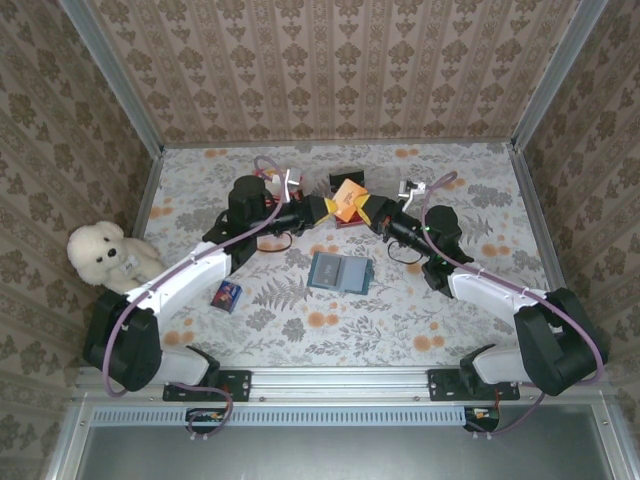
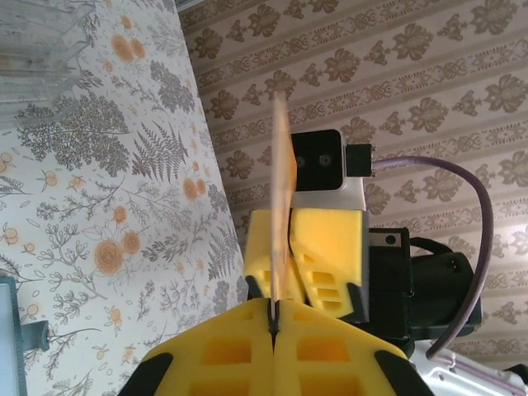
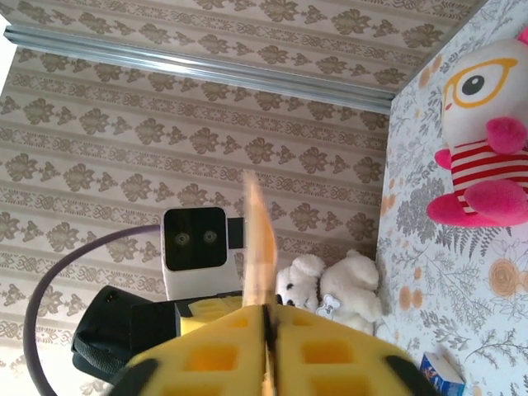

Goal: Take the credit cards out of the card holder

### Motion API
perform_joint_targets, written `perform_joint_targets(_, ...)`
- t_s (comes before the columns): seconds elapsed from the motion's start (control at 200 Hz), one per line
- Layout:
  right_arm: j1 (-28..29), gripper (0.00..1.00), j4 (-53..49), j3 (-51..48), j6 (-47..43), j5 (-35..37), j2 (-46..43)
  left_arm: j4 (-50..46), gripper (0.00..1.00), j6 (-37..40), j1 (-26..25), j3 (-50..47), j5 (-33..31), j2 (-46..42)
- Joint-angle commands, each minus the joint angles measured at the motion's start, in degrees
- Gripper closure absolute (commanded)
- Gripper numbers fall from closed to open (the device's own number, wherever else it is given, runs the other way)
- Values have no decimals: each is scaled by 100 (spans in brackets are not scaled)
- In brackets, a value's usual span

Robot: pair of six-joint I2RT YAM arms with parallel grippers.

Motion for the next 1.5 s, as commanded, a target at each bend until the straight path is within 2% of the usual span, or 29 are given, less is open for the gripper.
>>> perform_joint_targets(0.0, 20, 57, -787, 165, -345, 86, -189, -358, 100, 1078, 172, 352, 250, 79)
perform_joint_targets(0.06, 20, 36, -1497, 249, -632, 249, -350, -1064, 100, 1860, 208, 609, 226, 134)
perform_joint_targets(0.145, 13, 18, -2603, 400, -1107, 590, -588, -2059, 100, 3043, 259, 1010, 57, 285)
perform_joint_targets(0.255, -5, 8, -3869, 598, -1736, 1125, -857, -2843, 100, 4397, 397, 1429, 164, 547)
perform_joint_targets(0.38, -58, 0, -4787, 742, -2183, 1368, -955, -3667, 100, 5699, 492, 1996, -170, 925)
perform_joint_targets(0.6, -189, 0, -5241, 685, -2345, 1664, -876, -3959, 100, 7840, 504, 2637, -98, 1534)
perform_joint_targets(0.695, -255, 0, -5509, 786, -2470, 1729, -758, -4035, 100, 8432, 507, 2917, -306, 1844)
perform_joint_targets(0.785, -358, 0, -5601, 805, -2532, 1621, -654, -4351, 100, 9120, 496, 3312, -289, 2210)
perform_joint_targets(0.9, -520, 0, -5605, 809, -2634, 1344, -541, -4217, 100, 10175, 387, 3386, -408, 2546)
perform_joint_targets(0.94, -563, 0, -5618, 793, -2648, 1289, -527, -4257, 100, 10397, 375, 3527, -686, 2700)
perform_joint_targets(1.165, -1009, 0, -5664, 607, -2648, 924, -519, -5204, 100, 11326, 386, 4812, -937, 3765)
perform_joint_targets(1.39, -1291, 0, -5667, 470, -2612, 603, -517, -5335, 100, 11605, 431, 5407, -885, 4390)
perform_joint_targets(1.495, -1306, 0, -5646, 477, -2601, 536, -439, -5354, 100, 11532, 505, 5548, -628, 4547)
